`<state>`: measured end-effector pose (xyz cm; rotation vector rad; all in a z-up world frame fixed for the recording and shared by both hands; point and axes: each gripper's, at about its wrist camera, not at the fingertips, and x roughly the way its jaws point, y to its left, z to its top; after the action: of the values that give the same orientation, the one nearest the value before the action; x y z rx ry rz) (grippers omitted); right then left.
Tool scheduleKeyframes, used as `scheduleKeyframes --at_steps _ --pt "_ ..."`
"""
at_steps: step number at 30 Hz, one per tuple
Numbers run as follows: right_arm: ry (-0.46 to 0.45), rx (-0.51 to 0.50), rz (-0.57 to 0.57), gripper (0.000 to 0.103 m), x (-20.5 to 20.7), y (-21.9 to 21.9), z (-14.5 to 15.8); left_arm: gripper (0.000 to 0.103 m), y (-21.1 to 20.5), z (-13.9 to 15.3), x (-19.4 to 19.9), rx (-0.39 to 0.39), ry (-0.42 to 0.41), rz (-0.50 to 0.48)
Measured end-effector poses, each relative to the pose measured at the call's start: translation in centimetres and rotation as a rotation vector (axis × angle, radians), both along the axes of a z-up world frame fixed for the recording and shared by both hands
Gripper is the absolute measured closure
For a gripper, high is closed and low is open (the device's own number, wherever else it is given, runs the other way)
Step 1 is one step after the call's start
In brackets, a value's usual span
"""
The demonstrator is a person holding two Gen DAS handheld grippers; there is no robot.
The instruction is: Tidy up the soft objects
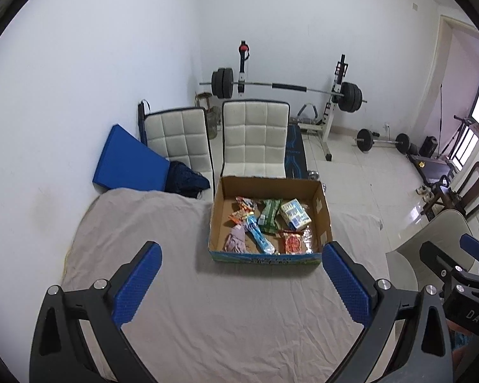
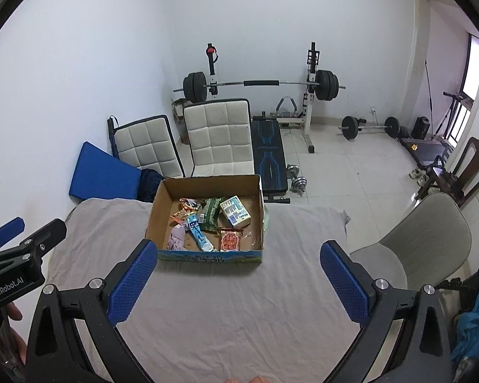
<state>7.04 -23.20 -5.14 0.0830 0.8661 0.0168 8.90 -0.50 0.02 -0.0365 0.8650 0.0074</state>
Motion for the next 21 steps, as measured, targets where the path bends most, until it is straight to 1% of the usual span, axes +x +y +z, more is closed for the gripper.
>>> scheduleKeyframes --at_steps 4,10,21 --pt "0.024 0.008 -0.006 0.000 0.6 -0.2 -1.0 0.000 -0.2 -0.5 0.2 0.007 0.017 -0.002" --pt "0.020 0.008 -0.014 0.000 0.9 -0.4 -1.5 0.000 -0.1 -0.6 0.4 0.011 0.016 -0.002" --pt "0.014 0.000 -0.015 0.000 1.0 -0.3 -1.3 0.000 -0.3 -0.7 0.5 0.024 0.011 -0.002"
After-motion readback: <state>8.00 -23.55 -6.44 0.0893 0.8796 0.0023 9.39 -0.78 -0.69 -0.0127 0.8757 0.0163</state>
